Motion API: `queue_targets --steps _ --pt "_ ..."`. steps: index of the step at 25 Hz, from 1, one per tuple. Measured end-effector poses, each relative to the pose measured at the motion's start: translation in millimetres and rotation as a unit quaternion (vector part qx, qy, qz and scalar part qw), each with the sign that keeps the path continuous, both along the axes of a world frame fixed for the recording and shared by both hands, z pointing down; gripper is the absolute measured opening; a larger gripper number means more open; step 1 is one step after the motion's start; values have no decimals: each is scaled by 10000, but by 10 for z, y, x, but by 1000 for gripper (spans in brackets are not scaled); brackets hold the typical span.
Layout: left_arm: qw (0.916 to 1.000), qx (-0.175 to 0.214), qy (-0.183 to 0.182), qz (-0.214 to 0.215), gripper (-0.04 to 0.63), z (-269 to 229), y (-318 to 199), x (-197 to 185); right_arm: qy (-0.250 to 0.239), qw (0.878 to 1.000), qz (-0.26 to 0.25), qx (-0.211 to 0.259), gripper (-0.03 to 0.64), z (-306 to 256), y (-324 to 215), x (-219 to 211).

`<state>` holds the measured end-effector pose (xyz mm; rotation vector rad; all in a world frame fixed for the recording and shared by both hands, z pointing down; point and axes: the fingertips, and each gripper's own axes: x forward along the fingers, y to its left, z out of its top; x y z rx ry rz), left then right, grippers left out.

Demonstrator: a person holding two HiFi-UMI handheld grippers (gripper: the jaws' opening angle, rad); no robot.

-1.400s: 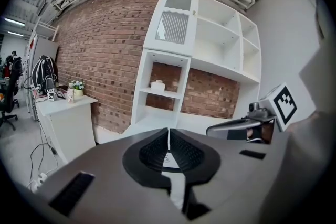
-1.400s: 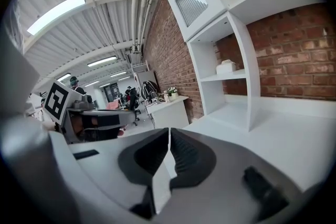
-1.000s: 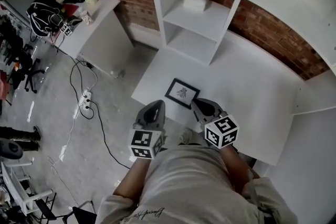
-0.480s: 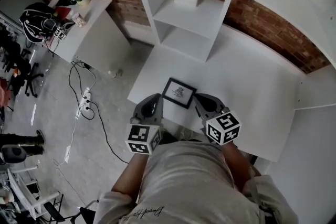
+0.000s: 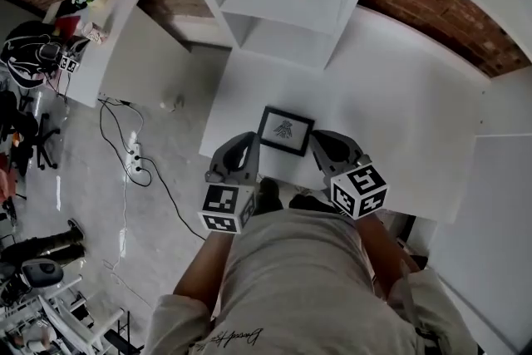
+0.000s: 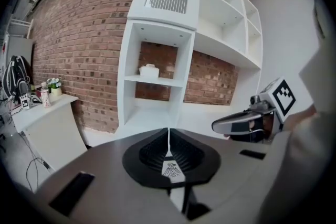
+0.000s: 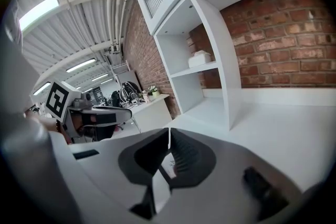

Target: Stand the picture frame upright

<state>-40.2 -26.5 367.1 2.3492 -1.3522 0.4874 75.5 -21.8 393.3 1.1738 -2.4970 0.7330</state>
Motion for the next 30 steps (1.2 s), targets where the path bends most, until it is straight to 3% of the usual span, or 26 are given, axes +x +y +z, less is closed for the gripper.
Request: queue_targets --steps 11,18,30 --pt "9957 -491 -180 764 21 519 -324 -52 217 9959 808 -349 29 389 -211 -15" --pt "9872 -976 -385 1200 21 1000 -422 -21 423 9898 1183 -674 31 752 -250 70" --pt "9754 -1363 -701 1584 25 1539 -541 8 720 9748 1655 -1315 32 1368 -221 126"
